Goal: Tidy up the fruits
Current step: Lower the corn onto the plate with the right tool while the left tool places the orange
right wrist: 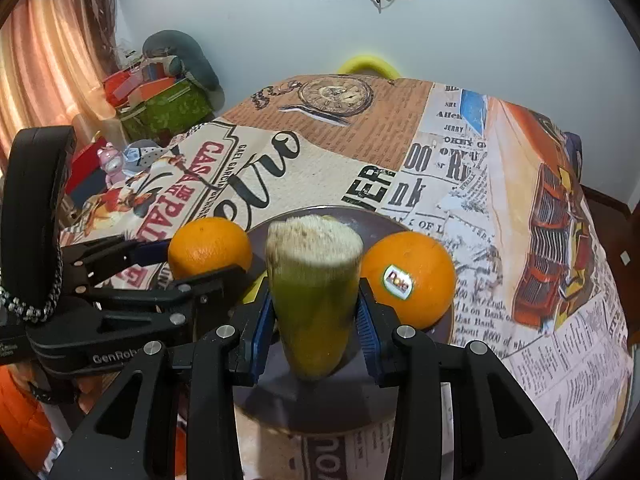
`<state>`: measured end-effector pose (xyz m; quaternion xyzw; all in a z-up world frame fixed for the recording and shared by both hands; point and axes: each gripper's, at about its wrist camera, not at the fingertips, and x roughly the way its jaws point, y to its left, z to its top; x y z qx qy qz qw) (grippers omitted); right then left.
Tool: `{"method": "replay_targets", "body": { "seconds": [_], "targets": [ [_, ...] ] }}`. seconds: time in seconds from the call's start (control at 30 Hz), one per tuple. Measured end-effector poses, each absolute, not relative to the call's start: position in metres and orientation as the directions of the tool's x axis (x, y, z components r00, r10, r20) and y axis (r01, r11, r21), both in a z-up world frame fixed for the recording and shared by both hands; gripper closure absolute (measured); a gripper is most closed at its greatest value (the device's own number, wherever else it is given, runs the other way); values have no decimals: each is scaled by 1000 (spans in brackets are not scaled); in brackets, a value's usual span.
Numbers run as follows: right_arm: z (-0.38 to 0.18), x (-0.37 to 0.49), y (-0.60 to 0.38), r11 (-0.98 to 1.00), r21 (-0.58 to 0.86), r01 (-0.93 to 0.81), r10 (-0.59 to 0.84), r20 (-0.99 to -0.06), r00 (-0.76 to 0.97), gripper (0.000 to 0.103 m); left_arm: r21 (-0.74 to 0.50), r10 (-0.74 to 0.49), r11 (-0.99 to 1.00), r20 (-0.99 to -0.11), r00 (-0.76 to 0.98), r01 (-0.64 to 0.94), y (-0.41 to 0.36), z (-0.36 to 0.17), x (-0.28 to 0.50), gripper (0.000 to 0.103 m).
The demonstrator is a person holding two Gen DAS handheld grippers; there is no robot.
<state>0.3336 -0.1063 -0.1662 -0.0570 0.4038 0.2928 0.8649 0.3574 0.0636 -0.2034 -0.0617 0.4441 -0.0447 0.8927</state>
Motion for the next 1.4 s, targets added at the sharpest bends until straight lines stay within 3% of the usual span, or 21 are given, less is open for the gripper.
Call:
{"method": "replay_targets", "body": {
  "seconds": [0.5, 0.7, 1.13, 1.4],
  "targets": [
    [-163, 346, -113, 839, 148, -523, 454, -721, 524, 64, -155, -144, 987, -811, 567, 29, 60, -207, 362, 38],
    [-152, 344, -119, 842, 148, -519, 459, -704, 542, 61, -189, -161, 982, -775, 611, 19, 67, -191, 353, 36],
    [-142, 312, -121, 839, 79, -539, 427, -710, 560, 60, -123, -89, 992, -755, 650, -6, 75, -168, 312, 36],
    [-134, 277, -124, 831, 50, -554, 420, -710, 566, 54, -89, -60, 996, -753, 656, -11, 77, -156, 273, 36]
  ]
}}
